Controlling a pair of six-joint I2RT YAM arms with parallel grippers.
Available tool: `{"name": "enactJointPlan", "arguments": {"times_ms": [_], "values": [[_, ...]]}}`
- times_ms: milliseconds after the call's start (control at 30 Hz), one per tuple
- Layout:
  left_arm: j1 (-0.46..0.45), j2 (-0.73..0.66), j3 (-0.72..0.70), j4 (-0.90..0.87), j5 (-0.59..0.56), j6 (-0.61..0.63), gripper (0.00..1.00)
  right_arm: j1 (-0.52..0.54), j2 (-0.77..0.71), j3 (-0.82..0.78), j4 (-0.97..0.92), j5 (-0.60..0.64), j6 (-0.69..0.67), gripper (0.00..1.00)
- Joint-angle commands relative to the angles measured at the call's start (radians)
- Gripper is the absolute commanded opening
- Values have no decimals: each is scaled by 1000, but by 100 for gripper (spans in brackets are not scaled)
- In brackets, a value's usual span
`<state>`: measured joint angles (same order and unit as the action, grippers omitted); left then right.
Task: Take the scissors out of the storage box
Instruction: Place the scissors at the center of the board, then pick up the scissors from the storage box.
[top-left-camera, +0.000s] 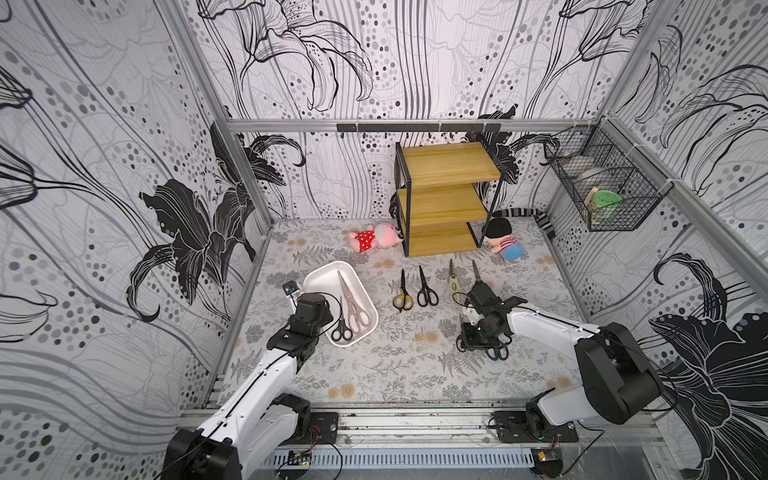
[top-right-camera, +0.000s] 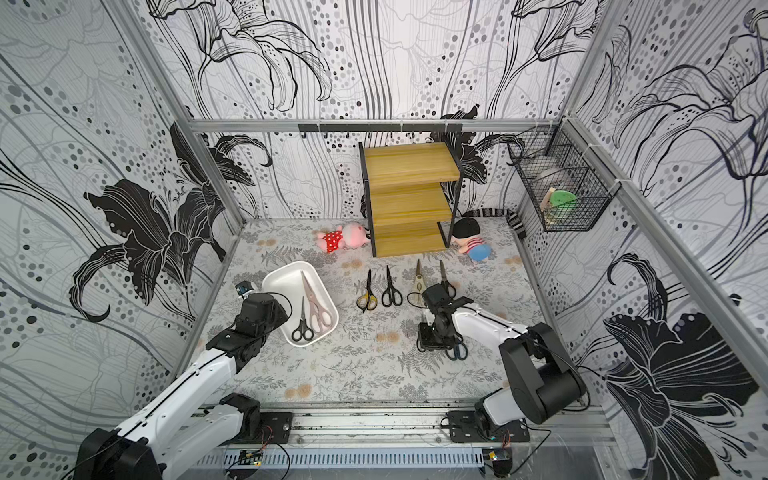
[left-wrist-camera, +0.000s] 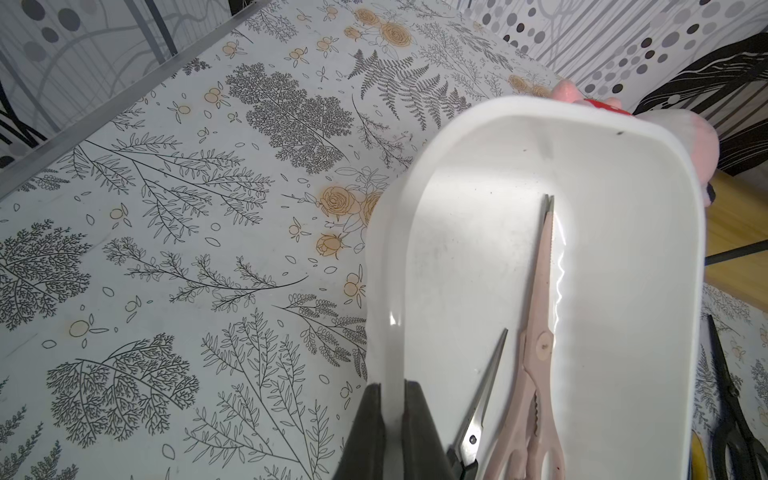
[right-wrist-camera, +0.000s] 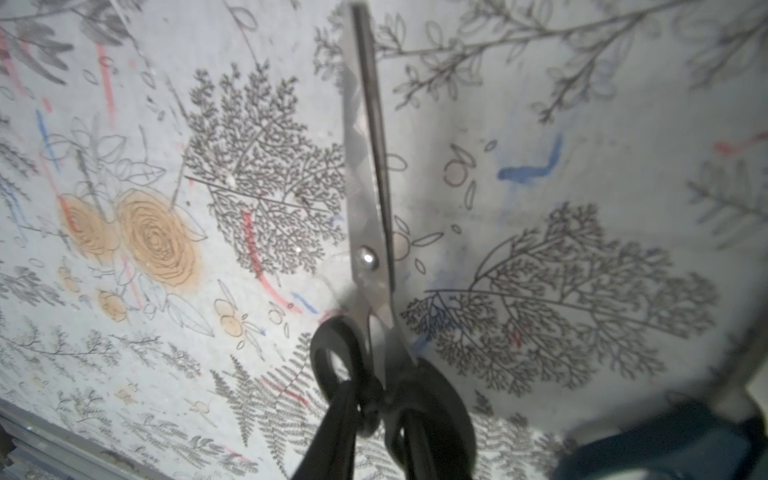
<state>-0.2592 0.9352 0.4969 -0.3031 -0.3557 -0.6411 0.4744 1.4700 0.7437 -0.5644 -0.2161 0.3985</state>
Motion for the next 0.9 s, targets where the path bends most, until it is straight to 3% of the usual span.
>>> {"name": "enactJointPlan", "arguments": {"times_ms": [0, 167, 400, 667, 867], "values": [[-1, -24, 25, 25, -14, -4, 0, -5, 9, -8, -23, 24, -15, 28], [0, -28, 23, 22, -16, -8, 0, -5, 10, 10, -40, 41, -21, 34], [0, -33, 20, 19, -20, -11, 0, -6, 5, 55, -76, 61, -32, 34], [0, -32, 19, 18, -22, -13, 0, -5, -53, 225, -171, 97, -30, 34], [0, -26, 17, 27, -22, -11, 0, -5, -77, 327, -85, 56, -18, 34]]}}
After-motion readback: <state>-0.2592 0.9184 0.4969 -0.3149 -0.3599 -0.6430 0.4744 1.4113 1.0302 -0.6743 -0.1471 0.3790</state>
